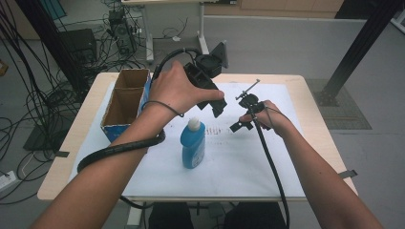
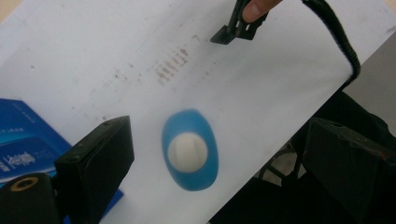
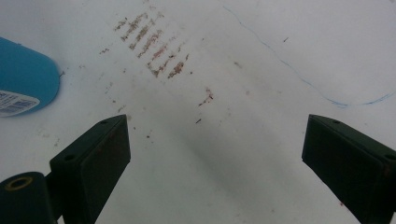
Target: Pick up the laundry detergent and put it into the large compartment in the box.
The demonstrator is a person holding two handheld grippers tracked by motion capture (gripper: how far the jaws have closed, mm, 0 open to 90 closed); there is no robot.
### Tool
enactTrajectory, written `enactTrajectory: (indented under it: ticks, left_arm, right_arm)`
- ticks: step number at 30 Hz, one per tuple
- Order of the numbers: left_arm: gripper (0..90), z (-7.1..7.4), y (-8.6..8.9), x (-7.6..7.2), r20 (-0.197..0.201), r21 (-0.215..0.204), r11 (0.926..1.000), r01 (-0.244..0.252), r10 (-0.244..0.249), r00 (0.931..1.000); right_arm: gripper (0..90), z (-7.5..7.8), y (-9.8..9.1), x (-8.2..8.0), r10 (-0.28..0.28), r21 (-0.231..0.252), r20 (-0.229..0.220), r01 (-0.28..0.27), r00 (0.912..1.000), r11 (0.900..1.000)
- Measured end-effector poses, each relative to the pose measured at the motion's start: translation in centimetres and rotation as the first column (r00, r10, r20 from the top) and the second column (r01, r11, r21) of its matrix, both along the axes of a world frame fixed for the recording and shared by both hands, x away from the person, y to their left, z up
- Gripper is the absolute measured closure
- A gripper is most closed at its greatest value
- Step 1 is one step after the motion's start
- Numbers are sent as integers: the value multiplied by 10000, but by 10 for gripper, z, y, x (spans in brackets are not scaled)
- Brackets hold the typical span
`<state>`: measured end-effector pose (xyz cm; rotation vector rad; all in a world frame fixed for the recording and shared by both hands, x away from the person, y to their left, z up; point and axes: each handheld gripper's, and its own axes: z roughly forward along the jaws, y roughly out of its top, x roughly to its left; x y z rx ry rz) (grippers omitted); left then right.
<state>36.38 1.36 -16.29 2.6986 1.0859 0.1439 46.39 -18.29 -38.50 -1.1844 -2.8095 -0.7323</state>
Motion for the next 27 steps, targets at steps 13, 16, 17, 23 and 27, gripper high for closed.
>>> enactTrajectory:
  ticks: [13,16,17,23,27]
  left_arm:
    - [90,-1,11,2,12,46,9990,-453,453,9990]
    - [92,-5,11,2,-116,32,9988,-478,479,9988]
    - [93,-6,12,2,-152,83,9990,-447,448,9989]
    - [96,-14,13,1,-160,38,9980,-636,636,9978]
    - [96,-17,13,0,-160,-3,9977,-685,685,9975]
  right_arm:
    - [75,-1,-2,0,38,-38,-16,-38,10000,10000]
    - [75,-1,-2,0,-9,-35,-36,9,10000,10000]
    - [75,-2,-2,0,-34,-53,-67,34,10000,10000]
    - [76,-2,-2,0,-71,-61,-70,70,10000,10000]
    - [76,-2,-3,0,-89,-87,-80,88,9999,9999]
